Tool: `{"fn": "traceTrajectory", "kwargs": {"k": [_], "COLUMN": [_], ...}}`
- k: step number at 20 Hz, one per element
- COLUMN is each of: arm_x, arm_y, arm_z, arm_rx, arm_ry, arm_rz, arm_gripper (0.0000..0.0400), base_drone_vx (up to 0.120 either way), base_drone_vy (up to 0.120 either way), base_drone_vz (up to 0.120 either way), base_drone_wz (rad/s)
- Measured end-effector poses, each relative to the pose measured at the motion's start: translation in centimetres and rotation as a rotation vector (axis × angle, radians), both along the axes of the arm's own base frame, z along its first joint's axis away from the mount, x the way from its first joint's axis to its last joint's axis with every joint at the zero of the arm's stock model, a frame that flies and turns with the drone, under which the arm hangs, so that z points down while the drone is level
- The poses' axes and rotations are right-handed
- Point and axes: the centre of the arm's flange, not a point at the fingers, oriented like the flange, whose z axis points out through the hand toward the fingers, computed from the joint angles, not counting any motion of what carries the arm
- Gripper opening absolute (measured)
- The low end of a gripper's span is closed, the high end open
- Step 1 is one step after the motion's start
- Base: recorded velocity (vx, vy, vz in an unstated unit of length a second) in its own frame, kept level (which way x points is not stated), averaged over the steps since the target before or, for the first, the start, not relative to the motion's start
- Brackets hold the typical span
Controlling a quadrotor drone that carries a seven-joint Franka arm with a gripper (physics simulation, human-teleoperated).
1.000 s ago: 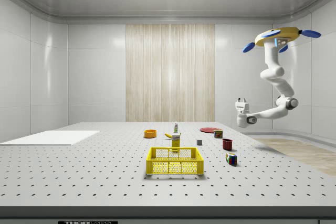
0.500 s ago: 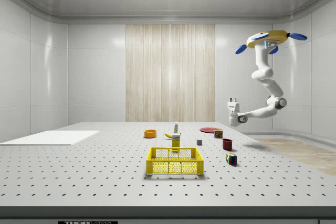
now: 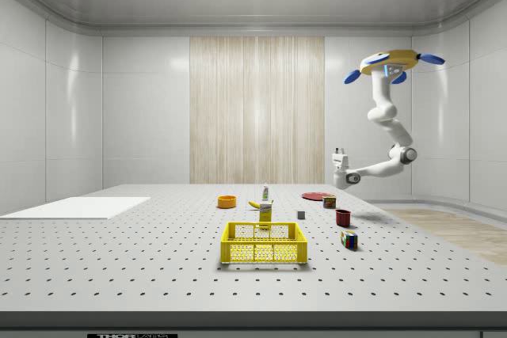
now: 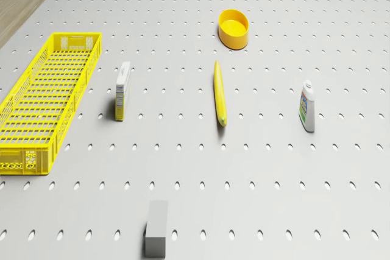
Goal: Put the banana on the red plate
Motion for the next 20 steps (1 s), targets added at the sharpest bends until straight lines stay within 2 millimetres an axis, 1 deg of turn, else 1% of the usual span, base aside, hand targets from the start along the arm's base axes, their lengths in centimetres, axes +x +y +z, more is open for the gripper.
{"fn": "traceTrajectory", "kwargs": {"k": [7,12,14,16,18,20], "arm_x": [-0.1,-0.1,-0.1,-0.1,-0.1,0.0], "arm_y": [0.8,2.2,3.1,4.4,5.9,7.6], "arm_z": [-0.1,-0.3,-0.6,-1.2,-2.3,-4.0], "arm_rx": [-0.076,-0.221,-0.322,-0.461,-0.648,-0.891], "arm_ry": [-0.005,-0.009,-0.010,-0.011,-0.012,-0.012], "arm_rz": [-0.002,-0.006,-0.009,-0.012,-0.017,-0.024], "arm_gripper": [0.0400,0.0400,0.0400,0.0400,0.0400,0.0400], "base_drone_vx": [0.120,0.120,0.120,0.120,0.120,0.120], "base_drone_vy": [-0.120,-0.120,-0.120,-0.100,0.000,0.000], "base_drone_vz": [0.000,0.000,0.000,0.000,0.000,-0.100], "base_drone_wz": [0.000,0.000,0.000,0.000,0.000,0.000]}}
